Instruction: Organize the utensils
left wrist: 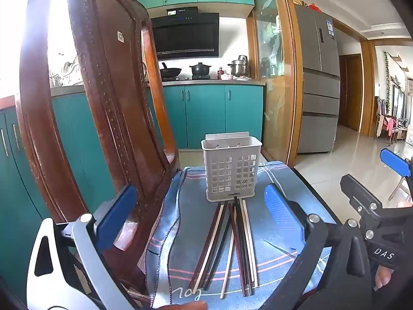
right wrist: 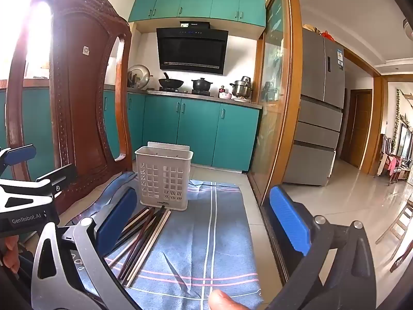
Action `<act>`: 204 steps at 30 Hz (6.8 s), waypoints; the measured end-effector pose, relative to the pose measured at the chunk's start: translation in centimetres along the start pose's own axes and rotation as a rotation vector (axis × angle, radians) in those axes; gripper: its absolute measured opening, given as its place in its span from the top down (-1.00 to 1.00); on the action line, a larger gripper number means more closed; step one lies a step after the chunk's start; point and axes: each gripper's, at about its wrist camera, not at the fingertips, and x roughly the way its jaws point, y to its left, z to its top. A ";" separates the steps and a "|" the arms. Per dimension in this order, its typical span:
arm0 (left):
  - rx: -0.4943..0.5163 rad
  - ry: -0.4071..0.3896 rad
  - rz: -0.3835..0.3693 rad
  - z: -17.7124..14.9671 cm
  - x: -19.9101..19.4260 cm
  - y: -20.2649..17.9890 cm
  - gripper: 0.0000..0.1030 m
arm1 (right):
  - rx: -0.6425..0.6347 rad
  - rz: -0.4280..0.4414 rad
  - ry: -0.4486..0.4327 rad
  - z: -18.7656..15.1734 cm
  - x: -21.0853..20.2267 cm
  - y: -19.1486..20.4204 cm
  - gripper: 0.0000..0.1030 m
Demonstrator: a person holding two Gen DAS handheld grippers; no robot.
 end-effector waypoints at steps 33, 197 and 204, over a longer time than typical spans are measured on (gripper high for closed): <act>0.000 0.026 0.012 -0.2 0.1 -0.1 -0.93 | 0.007 0.005 0.001 -0.2 0.4 -0.2 -0.95; -0.116 0.884 -0.061 -7.2 25.9 -1.0 0.64 | 0.167 0.372 0.872 -7.4 30.2 3.5 0.16; -0.101 0.881 -0.018 -7.1 26.3 0.7 0.58 | -0.030 0.283 0.829 -7.9 30.2 8.1 -0.12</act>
